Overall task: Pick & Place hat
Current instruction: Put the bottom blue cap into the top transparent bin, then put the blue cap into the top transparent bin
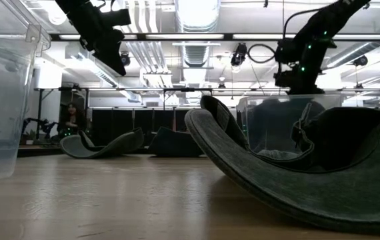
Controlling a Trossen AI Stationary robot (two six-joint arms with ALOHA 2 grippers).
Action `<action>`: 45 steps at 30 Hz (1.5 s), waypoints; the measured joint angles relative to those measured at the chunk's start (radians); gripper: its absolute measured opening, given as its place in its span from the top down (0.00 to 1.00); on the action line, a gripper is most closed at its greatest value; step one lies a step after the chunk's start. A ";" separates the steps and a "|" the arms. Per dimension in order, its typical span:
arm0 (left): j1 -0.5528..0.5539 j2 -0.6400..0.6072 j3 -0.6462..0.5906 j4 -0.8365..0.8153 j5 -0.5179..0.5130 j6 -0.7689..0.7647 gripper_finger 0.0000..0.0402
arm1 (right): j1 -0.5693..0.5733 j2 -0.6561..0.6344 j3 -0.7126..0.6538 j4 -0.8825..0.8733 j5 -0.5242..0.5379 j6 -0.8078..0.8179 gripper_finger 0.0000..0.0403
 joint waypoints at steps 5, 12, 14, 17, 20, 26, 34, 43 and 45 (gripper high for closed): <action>0.000 0.000 0.000 0.000 0.000 0.000 0.83 | 0.000 0.029 -0.018 0.002 -0.004 0.009 0.98; 0.000 0.000 0.000 0.000 0.000 0.000 0.83 | 0.016 -0.020 0.025 -0.013 -0.055 0.031 0.98; 0.000 0.000 0.000 0.000 0.001 0.000 0.83 | 0.026 -0.061 0.064 -0.013 -0.058 0.033 0.98; 0.000 0.000 0.000 0.000 0.000 0.000 0.83 | 0.050 -0.126 0.130 -0.023 -0.057 0.042 0.98; 0.000 0.000 0.000 0.000 0.001 0.000 0.83 | 0.078 -0.194 0.221 -0.063 -0.057 0.060 0.98; 0.000 0.000 0.000 0.000 0.001 0.001 0.83 | 0.165 -0.340 0.384 -0.141 -0.158 0.064 0.98; 0.000 0.000 0.000 0.000 0.011 0.001 0.83 | 0.327 -0.547 0.333 -0.186 -0.260 0.178 0.98; 0.000 0.000 0.000 0.000 0.012 0.001 0.83 | 0.473 -0.714 0.109 -0.110 -0.263 0.298 0.98; 0.000 0.000 0.000 0.000 0.012 0.001 0.83 | 0.500 -0.741 0.052 -0.037 -0.287 0.299 0.98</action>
